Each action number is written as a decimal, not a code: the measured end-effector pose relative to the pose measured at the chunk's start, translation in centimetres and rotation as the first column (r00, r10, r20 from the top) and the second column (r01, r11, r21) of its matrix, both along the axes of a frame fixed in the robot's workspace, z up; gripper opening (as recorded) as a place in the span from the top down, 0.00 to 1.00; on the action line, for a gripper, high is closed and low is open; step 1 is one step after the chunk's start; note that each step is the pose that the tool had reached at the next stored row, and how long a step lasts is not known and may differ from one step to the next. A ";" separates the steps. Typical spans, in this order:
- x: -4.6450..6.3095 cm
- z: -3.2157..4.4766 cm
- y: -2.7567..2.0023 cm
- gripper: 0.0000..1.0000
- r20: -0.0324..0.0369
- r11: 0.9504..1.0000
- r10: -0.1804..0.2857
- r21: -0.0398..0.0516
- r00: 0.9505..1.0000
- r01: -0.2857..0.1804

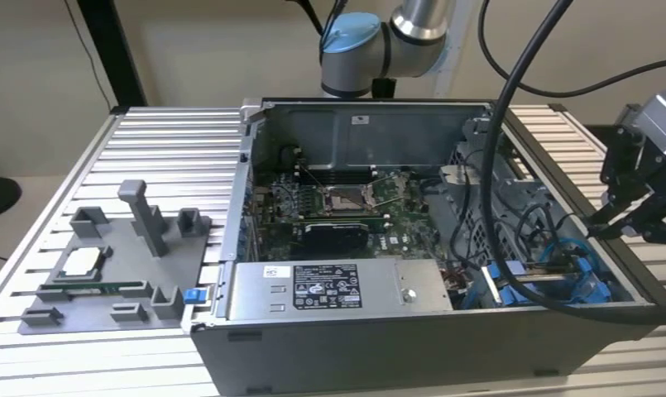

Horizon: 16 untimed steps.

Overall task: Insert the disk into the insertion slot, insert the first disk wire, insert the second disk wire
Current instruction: 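Insert the second disk wire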

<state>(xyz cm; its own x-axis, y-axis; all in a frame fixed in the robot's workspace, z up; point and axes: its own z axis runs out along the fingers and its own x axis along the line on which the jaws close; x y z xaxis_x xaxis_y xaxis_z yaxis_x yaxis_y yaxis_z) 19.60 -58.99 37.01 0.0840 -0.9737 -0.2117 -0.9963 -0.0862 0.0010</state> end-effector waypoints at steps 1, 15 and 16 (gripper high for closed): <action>0.0 -0.06 0.00 0.00 0.000 1.000 0.001 0.002 1.000 -0.001; 0.0 -0.28 -0.92 0.00 0.000 0.999 0.002 0.053 1.000 -0.002; 0.0 -0.32 -0.97 0.00 0.001 0.998 0.002 0.056 1.000 -0.002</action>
